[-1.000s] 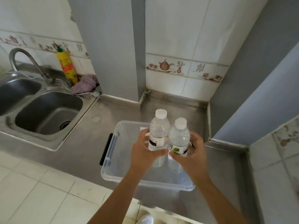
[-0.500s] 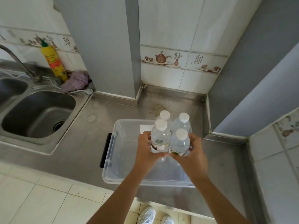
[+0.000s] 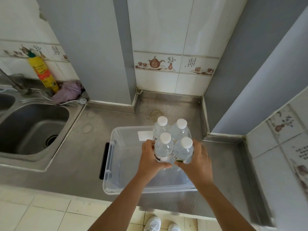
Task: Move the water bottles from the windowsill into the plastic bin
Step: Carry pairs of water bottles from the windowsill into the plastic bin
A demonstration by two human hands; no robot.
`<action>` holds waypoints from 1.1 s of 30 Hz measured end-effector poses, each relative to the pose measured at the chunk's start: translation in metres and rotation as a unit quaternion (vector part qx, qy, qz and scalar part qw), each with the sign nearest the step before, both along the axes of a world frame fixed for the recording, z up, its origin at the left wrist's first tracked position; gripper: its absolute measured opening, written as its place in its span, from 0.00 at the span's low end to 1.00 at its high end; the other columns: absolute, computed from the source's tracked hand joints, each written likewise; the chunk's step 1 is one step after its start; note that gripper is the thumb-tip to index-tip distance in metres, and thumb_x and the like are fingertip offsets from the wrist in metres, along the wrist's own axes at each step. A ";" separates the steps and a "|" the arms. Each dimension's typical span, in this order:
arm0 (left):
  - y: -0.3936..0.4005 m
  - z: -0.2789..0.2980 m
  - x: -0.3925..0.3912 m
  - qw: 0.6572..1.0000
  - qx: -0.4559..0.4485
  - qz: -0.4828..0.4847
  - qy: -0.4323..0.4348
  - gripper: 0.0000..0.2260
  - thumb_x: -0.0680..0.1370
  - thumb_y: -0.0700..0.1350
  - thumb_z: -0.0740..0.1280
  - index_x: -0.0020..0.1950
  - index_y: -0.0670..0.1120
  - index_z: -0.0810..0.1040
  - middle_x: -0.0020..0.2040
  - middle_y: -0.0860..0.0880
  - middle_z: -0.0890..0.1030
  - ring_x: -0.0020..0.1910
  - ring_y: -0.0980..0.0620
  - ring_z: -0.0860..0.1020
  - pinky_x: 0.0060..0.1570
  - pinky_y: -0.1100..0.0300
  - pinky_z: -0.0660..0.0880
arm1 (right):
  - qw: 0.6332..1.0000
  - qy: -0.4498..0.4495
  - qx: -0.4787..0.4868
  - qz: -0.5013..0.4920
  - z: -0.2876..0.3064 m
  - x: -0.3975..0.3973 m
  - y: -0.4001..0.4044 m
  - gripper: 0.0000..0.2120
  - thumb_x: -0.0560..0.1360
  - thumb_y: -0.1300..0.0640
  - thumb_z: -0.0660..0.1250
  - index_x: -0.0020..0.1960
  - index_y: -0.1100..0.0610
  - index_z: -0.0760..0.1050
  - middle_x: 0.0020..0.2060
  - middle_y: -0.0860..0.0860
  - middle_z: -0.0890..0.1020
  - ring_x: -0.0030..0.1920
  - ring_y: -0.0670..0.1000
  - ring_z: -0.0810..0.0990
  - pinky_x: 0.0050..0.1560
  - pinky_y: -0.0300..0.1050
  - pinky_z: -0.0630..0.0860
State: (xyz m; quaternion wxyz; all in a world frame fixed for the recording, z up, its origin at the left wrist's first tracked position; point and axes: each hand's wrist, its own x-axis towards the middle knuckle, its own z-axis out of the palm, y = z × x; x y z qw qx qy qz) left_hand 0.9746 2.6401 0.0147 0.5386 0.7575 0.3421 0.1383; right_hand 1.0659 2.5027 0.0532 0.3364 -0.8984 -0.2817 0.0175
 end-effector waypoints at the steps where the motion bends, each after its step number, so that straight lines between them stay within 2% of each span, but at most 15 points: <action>1: 0.000 -0.001 -0.001 1.000 -0.008 0.001 -0.005 0.35 0.53 0.46 0.83 0.51 0.57 0.66 0.55 0.50 0.72 0.54 0.53 0.76 0.50 0.61 0.75 | 1.000 -0.007 -0.007 0.006 0.001 0.000 -0.001 0.39 0.55 0.51 0.83 0.60 0.55 0.69 0.52 0.54 0.80 0.54 0.58 0.79 0.55 0.58 0.76; 4: 0.002 -0.001 -0.004 0.999 -0.044 0.002 -0.017 0.37 0.53 0.50 0.82 0.57 0.55 0.68 0.58 0.50 0.74 0.58 0.51 0.77 0.58 0.49 0.77 | 1.000 -0.006 -0.007 0.009 0.007 -0.002 -0.003 0.38 0.58 0.50 0.81 0.63 0.55 0.69 0.55 0.53 0.80 0.56 0.57 0.79 0.56 0.57 0.76; 5: 0.002 0.000 -0.006 0.999 -0.047 -0.002 -0.018 0.38 0.53 0.50 0.82 0.59 0.55 0.69 0.60 0.50 0.74 0.59 0.52 0.77 0.60 0.48 0.77 | 1.000 -0.002 -0.005 0.006 0.010 -0.002 -0.004 0.38 0.59 0.49 0.81 0.64 0.54 0.68 0.57 0.53 0.79 0.57 0.56 0.78 0.57 0.58 0.76; 7: 0.000 0.008 -0.012 1.000 -0.026 -0.002 -0.014 0.37 0.56 0.51 0.81 0.61 0.56 0.68 0.61 0.53 0.72 0.62 0.52 0.74 0.62 0.56 0.73 | 1.000 -0.012 -0.011 0.007 0.015 -0.002 -0.008 0.39 0.61 0.46 0.80 0.66 0.54 0.67 0.59 0.53 0.79 0.59 0.55 0.78 0.59 0.58 0.75; 10: -0.001 0.030 -0.025 0.998 0.042 0.007 -0.041 0.33 0.63 0.52 0.80 0.63 0.56 0.67 0.59 0.59 0.70 0.62 0.54 0.72 0.57 0.70 0.66 | 0.998 -0.041 -0.048 0.007 0.025 -0.006 -0.018 0.38 0.64 0.43 0.77 0.68 0.52 0.66 0.63 0.51 0.76 0.62 0.54 0.75 0.63 0.56 0.71; 13: -0.005 0.060 -0.037 0.980 0.176 -0.014 -0.089 0.26 0.70 0.47 0.77 0.63 0.56 0.68 0.60 0.56 0.71 0.62 0.55 0.72 0.60 0.75 0.65 | 0.993 -0.079 -0.092 -0.012 0.039 -0.016 -0.032 0.34 0.68 0.43 0.73 0.69 0.51 0.66 0.67 0.52 0.73 0.65 0.55 0.74 0.62 0.57 0.71; 15: -0.011 0.079 -0.039 0.954 0.270 -0.053 -0.119 0.22 0.73 0.48 0.75 0.64 0.53 0.71 0.63 0.54 0.73 0.64 0.54 0.72 0.64 0.67 0.67 | 0.988 -0.104 -0.108 -0.033 0.049 -0.025 -0.041 0.32 0.69 0.46 0.72 0.69 0.51 0.65 0.66 0.52 0.74 0.62 0.56 0.76 0.60 0.56 0.73; 17: -0.018 0.094 -0.037 0.926 0.343 -0.101 -0.121 0.18 0.76 0.52 0.69 0.64 0.52 0.73 0.65 0.52 0.75 0.66 0.52 0.72 0.64 0.58 0.69 | 0.984 -0.124 -0.115 -0.059 0.058 -0.035 -0.052 0.28 0.72 0.47 0.68 0.70 0.52 0.66 0.66 0.52 0.75 0.62 0.56 0.76 0.61 0.56 0.73; 19: -0.026 0.104 -0.033 0.895 0.407 -0.150 -0.102 0.18 0.78 0.56 0.62 0.66 0.52 0.74 0.66 0.52 0.77 0.67 0.51 0.73 0.63 0.55 0.71 | 0.980 -0.133 -0.118 -0.087 0.065 -0.047 -0.063 0.26 0.75 0.46 0.59 0.70 0.54 0.67 0.66 0.52 0.75 0.63 0.56 0.75 0.62 0.57 0.72; 21: -0.035 0.110 -0.029 0.867 0.450 -0.192 -0.096 0.20 0.79 0.56 0.58 0.68 0.51 0.75 0.67 0.52 0.77 0.67 0.50 0.75 0.61 0.52 0.74 | 0.976 -0.134 -0.125 -0.117 0.069 -0.059 -0.076 0.26 0.76 0.44 0.55 0.70 0.54 0.67 0.67 0.52 0.74 0.65 0.55 0.74 0.63 0.56 0.72; 25: -0.055 0.111 -0.029 0.837 0.482 -0.237 -0.108 0.21 0.79 0.57 0.59 0.69 0.51 0.75 0.68 0.52 0.77 0.67 0.49 0.76 0.60 0.45 0.77 | 0.970 -0.112 -0.119 -0.178 0.071 -0.087 -0.108 0.25 0.77 0.43 0.53 0.71 0.50 0.66 0.69 0.50 0.72 0.68 0.53 0.71 0.64 0.58 0.71; 30: -0.092 0.110 -0.037 0.819 0.476 -0.300 -0.115 0.23 0.77 0.58 0.60 0.67 0.51 0.77 0.68 0.51 0.78 0.65 0.49 0.77 0.56 0.44 0.79 | 0.957 -0.092 -0.129 -0.241 0.076 -0.121 -0.150 0.24 0.77 0.41 0.51 0.69 0.46 0.67 0.69 0.48 0.71 0.68 0.51 0.70 0.66 0.56 0.64; 33: -0.125 0.109 -0.042 0.807 0.466 -0.339 -0.134 0.23 0.76 0.58 0.61 0.67 0.51 0.78 0.67 0.52 0.79 0.65 0.51 0.75 0.56 0.44 0.79 | 0.948 -0.076 -0.151 -0.268 0.077 -0.142 -0.186 0.24 0.78 0.40 0.49 0.70 0.46 0.67 0.72 0.46 0.68 0.71 0.50 0.67 0.69 0.54 0.59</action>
